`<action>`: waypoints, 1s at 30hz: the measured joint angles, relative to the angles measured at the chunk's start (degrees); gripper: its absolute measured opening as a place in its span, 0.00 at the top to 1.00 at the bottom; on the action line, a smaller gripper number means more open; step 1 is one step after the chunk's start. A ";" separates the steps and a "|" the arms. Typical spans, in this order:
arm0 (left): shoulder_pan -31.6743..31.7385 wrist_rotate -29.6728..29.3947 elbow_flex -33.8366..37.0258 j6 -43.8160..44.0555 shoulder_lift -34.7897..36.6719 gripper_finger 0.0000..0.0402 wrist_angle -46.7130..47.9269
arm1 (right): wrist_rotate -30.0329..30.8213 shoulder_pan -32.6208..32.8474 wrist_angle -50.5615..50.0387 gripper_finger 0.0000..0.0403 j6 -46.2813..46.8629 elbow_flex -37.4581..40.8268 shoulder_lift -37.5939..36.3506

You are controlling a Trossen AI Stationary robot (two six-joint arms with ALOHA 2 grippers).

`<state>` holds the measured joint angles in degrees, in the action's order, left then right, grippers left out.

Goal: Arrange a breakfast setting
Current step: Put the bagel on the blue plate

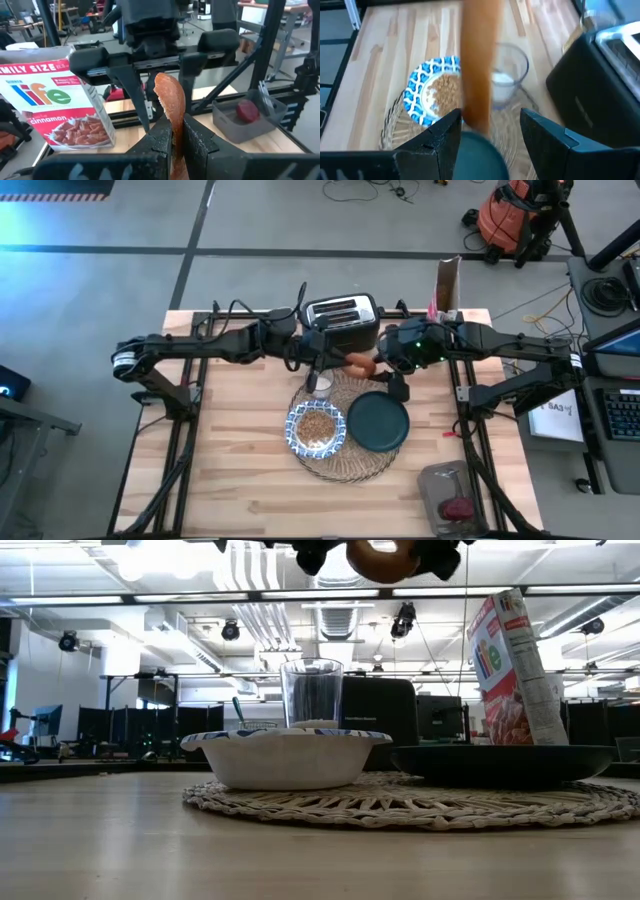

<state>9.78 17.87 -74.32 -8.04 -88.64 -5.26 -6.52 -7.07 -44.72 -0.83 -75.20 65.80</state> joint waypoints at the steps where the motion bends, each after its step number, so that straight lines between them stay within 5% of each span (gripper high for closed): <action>1: 0.00 0.02 0.00 0.39 -0.11 0.97 -0.32 | 0.04 0.01 0.89 0.52 -0.50 0.00 0.00; 15: -0.02 0.04 0.00 1.06 -0.92 0.97 -2.85 | -4.26 0.09 6.43 0.54 -3.64 0.00 0.00; 30: -0.46 1.09 0.00 2.88 -0.96 0.96 -2.78 | -4.13 0.06 6.04 0.94 -2.59 0.00 0.02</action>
<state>9.32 18.96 -74.32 -5.17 -89.60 -8.03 -10.65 -7.01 -38.68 -3.42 -75.20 65.82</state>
